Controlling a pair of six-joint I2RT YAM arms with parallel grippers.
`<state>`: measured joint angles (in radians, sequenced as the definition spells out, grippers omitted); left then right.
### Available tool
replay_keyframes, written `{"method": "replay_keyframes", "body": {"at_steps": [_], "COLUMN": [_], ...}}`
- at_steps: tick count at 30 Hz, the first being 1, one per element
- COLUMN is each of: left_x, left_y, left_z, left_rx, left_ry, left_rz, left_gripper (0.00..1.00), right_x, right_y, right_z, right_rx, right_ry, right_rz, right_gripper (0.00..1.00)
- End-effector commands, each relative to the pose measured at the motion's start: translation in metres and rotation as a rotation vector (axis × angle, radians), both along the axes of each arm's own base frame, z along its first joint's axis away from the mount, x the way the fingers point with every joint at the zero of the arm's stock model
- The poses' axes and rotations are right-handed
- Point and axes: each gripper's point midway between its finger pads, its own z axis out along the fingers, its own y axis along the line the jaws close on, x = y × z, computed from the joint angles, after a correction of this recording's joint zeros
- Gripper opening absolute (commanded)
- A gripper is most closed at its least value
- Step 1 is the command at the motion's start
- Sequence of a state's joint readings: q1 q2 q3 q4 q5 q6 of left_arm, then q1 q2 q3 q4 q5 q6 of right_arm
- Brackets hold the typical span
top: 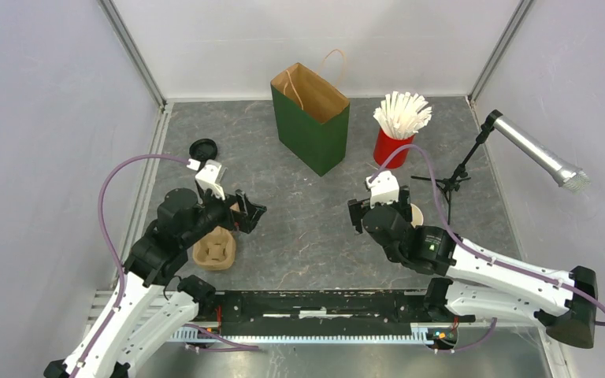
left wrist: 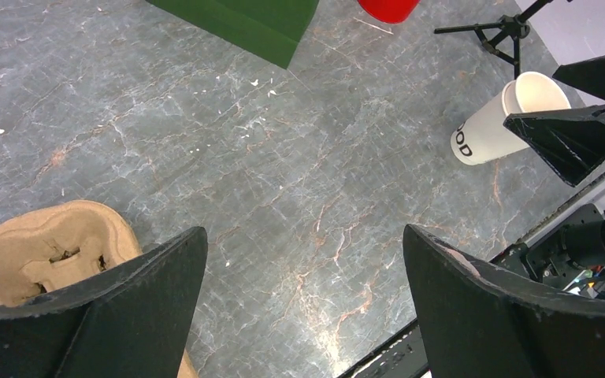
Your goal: Pack the takeout coffee
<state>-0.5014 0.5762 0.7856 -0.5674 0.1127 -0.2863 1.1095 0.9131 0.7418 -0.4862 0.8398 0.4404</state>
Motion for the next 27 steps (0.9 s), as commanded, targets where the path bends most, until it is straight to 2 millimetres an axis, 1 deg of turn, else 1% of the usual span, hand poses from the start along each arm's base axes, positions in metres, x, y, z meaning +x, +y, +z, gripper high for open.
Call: {"method": "replay_keyframes", "body": {"at_steps": [1, 6, 9, 13, 16, 19, 20, 21, 23, 26, 27], "left_x": [0.001, 0.001, 0.001, 0.001, 0.001, 0.001, 0.001, 0.001, 0.001, 0.001, 0.001], "left_y": [0.0, 0.001, 0.002, 0.002, 0.003, 0.004, 0.004, 0.004, 0.004, 0.004, 0.004], "left_z": [0.008, 0.007, 0.007, 0.006, 0.007, 0.007, 0.006, 0.006, 0.006, 0.005, 0.005], "left_rx": [0.014, 0.022, 0.023, 0.023, 0.023, 0.025, 0.026, 0.026, 0.025, 0.028, 0.028], "left_ry": [-0.058, -0.058, -0.056, -0.057, -0.059, -0.061, -0.06, -0.059, -0.059, -0.057, -0.057], "left_rz": [-0.023, -0.018, -0.016, -0.016, -0.012, -0.004, -0.005, -0.006, -0.007, -0.004, -0.003], "left_gripper": [1.0, 1.0, 1.0, 1.0, 1.0, 1.0, 1.0, 1.0, 1.0, 1.0, 1.0], "right_x": [0.003, 0.006, 0.008, 0.013, 0.02, 0.033, 0.037, 0.04, 0.045, 0.051, 0.053], "right_y": [0.001, -0.007, -0.007, -0.013, -0.025, -0.034, -0.041, -0.046, -0.054, -0.05, -0.05], "right_z": [0.012, 0.015, 0.016, 0.022, 0.026, 0.023, 0.021, 0.02, 0.017, 0.017, 0.016], "right_rx": [0.05, -0.015, -0.082, -0.149, -0.182, -0.203, -0.223, -0.242, -0.255, -0.185, -0.16], "right_ry": [-0.036, -0.055, -0.061, -0.085, -0.09, -0.049, -0.038, -0.023, 0.014, 0.044, 0.053], "right_rz": [-0.012, -0.037, -0.01, -0.029, -0.087, -0.092, -0.11, -0.128, -0.138, -0.077, -0.06], "right_gripper": [0.98, 0.98, 0.98, 0.98, 0.98, 0.98, 0.97, 0.95, 0.89, 0.76, 0.73]}}
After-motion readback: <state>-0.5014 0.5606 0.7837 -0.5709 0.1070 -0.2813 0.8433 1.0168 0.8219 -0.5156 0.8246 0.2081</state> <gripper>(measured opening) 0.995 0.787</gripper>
